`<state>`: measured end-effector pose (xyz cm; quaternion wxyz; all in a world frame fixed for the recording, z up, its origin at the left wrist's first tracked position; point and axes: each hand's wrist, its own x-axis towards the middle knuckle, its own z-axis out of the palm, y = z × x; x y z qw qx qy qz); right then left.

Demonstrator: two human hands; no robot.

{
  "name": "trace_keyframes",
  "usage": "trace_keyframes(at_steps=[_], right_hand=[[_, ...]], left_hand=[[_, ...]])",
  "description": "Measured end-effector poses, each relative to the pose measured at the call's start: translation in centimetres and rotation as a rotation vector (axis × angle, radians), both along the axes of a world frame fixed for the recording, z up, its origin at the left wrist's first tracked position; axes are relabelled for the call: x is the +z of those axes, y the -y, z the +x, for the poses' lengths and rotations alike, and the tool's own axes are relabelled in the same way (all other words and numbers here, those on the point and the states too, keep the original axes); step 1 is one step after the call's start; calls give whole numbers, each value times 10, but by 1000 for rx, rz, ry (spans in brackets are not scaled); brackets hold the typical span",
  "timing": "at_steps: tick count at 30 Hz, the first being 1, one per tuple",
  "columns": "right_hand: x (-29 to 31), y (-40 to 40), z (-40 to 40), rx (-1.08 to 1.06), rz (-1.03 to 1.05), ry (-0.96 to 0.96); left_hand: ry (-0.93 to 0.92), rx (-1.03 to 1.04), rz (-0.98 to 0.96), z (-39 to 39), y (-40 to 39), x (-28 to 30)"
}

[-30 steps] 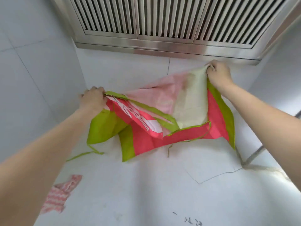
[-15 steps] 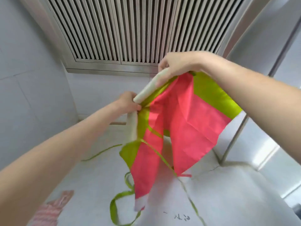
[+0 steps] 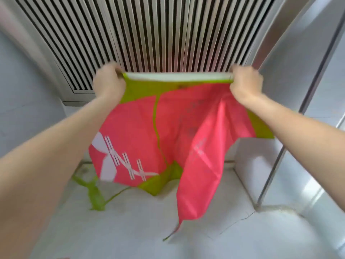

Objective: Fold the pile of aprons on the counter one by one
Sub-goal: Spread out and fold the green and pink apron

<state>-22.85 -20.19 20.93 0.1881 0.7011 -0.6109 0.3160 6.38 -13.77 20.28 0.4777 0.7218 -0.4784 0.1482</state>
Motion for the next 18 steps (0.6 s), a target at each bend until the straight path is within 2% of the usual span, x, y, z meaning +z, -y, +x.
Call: trace_keyframes(at_steps=[3, 6, 8, 11, 14, 16, 18], right_hand=[[45, -19, -8, 14, -160, 133], [68, -37, -13, 76, -262, 174], [63, -55, -12, 173, -255, 75], [50, -79, -10, 388, -50, -141], [13, -107, -4, 458, 282, -396], [-32, -119, -2, 421, 508, -507], [-85, -126, -2, 348, 731, -622]], left_hand=[[4, -6, -217, 0, -18, 40], [82, 29, -279, 6, -45, 50], [32, -40, -279, 8, -69, 37], [-114, -203, -268, 19, -94, 5], [-131, -362, -39, 25, -121, -55], [-148, -448, 211, 26, -140, -106], [-92, -428, 476, 31, -156, -160]])
